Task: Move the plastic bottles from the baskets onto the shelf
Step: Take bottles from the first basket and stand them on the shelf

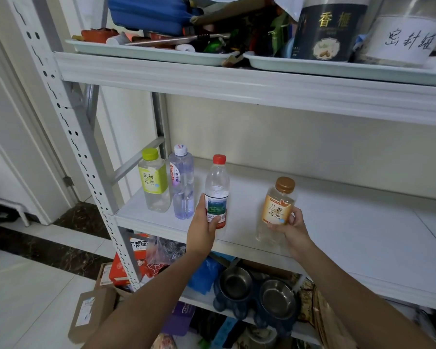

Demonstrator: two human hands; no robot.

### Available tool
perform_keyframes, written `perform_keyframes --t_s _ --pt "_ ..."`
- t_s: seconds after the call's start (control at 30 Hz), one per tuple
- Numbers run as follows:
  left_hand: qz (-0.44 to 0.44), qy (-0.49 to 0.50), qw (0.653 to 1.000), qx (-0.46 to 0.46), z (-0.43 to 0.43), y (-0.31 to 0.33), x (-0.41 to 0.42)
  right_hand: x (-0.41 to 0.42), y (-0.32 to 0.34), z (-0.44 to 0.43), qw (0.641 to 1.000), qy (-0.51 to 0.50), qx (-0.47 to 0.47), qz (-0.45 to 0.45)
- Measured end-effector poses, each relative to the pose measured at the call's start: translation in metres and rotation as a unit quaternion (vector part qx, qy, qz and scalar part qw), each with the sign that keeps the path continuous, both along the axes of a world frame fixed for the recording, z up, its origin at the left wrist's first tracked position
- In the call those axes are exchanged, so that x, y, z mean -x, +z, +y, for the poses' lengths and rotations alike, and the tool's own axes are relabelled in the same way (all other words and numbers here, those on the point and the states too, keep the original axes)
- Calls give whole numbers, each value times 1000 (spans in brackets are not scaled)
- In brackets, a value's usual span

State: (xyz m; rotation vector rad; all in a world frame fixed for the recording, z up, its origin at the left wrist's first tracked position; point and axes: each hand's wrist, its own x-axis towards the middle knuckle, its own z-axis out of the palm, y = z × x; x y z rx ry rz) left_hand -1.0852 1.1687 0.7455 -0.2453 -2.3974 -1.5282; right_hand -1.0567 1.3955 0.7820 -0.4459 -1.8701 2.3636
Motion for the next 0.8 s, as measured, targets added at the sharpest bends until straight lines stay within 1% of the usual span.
perform_keyframes --t_s 0.17,0.23,0.3,0.37,0.47,0.5,0.6,0.67,0.73,0.8 --pt "-6 8 1000 24 -2 -11 -10 -2 1 -1 1000 -2 -9 -5" --pt "-6 16 999 51 2 -11 -13 -1 1 -2 1000 -7 -15 -8" --pt "-6 55 994 97 8 -10 -10 -1 1 -4 1000 -14 -16 -7" --pt "-25 96 988 117 14 -8 -4 -2 1 -5 1000 -17 -22 -5" --pt "-78 112 988 68 14 -4 3 -3 2 -6 999 -14 -29 -5" --pt "-77 102 990 58 11 -5 7 -3 2 -6 999 -15 -30 -5" --pt "-66 31 995 66 -2 -9 12 -3 1 -6 999 -21 -29 -6" --pt "-78 11 994 69 -7 -11 14 -3 1 -6 999 -25 -29 -6" --pt "-91 29 992 78 -3 -7 15 -3 2 -8 999 -29 -34 -9" --pt "-102 76 988 91 4 -5 17 -4 1 -10 999 -31 -38 -15"
